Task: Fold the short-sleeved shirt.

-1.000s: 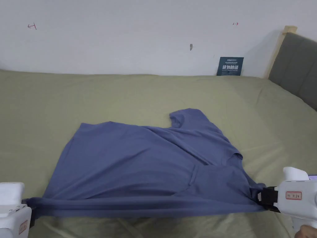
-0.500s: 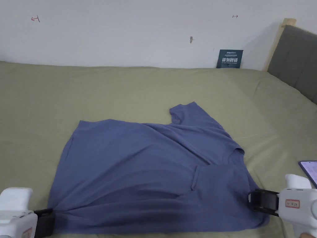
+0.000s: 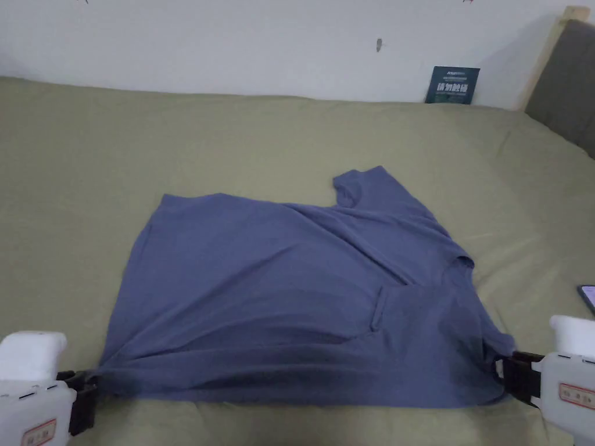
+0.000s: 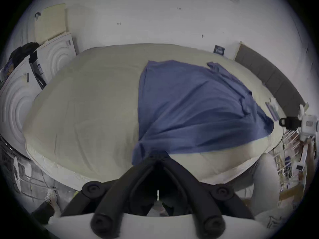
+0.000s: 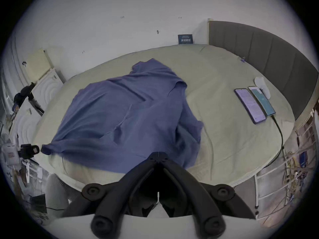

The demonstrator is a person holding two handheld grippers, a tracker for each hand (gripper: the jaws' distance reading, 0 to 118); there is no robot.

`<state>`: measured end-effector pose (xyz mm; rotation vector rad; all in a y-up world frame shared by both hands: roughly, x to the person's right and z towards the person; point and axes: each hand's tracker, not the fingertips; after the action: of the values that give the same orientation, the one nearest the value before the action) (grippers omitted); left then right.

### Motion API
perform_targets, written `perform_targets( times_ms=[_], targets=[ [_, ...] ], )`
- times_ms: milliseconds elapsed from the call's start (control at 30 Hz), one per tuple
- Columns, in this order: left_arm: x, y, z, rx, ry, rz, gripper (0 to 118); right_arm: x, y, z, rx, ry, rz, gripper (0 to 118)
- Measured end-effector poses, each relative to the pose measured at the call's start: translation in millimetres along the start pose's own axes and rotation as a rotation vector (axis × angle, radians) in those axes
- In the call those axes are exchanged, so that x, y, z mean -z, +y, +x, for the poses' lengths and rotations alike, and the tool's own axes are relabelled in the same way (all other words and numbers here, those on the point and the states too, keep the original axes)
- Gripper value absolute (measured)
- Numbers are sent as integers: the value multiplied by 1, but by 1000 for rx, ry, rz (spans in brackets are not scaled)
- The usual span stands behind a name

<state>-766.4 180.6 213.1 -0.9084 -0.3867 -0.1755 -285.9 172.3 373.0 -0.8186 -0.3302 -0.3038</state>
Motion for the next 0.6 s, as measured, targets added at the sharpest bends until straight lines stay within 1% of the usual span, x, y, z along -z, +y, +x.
perform_targets(
  times_ms=[67,100,133,167,200,233,367,433,467,500,600],
  targets=[
    [4,0,0,3,14,9,0,5,-3,-3,-19,-14,-9,0],
    [6,2,-1,3,13,0,6,7,-2,-4,-21,-7,-16,0],
    [11,3,-5,10,11,-22,21,9,-2,-4,-19,0,-27,0],
    [12,4,-8,-10,0,-13,57,11,-3,-5,-14,6,-36,0],
    [15,5,-9,-29,-10,-10,84,13,-4,-5,-15,12,-43,0],
    [19,7,-10,-32,-16,-28,94,14,-4,-6,-16,12,-48,0],
    [38,14,-17,-39,25,-13,93,20,-7,-7,-15,18,-71,0],
    [50,14,-22,-46,16,-47,88,23,-8,-5,-12,18,-86,0],
    [56,12,-24,-60,-13,-60,69,24,-8,-4,-8,17,-90,0],
    [61,9,-26,-66,-39,-79,45,25,-9,-4,-2,19,-95,0],
    [75,-2,-23,-58,-22,-129,2,27,-10,1,21,24,-108,0]
  ],
)
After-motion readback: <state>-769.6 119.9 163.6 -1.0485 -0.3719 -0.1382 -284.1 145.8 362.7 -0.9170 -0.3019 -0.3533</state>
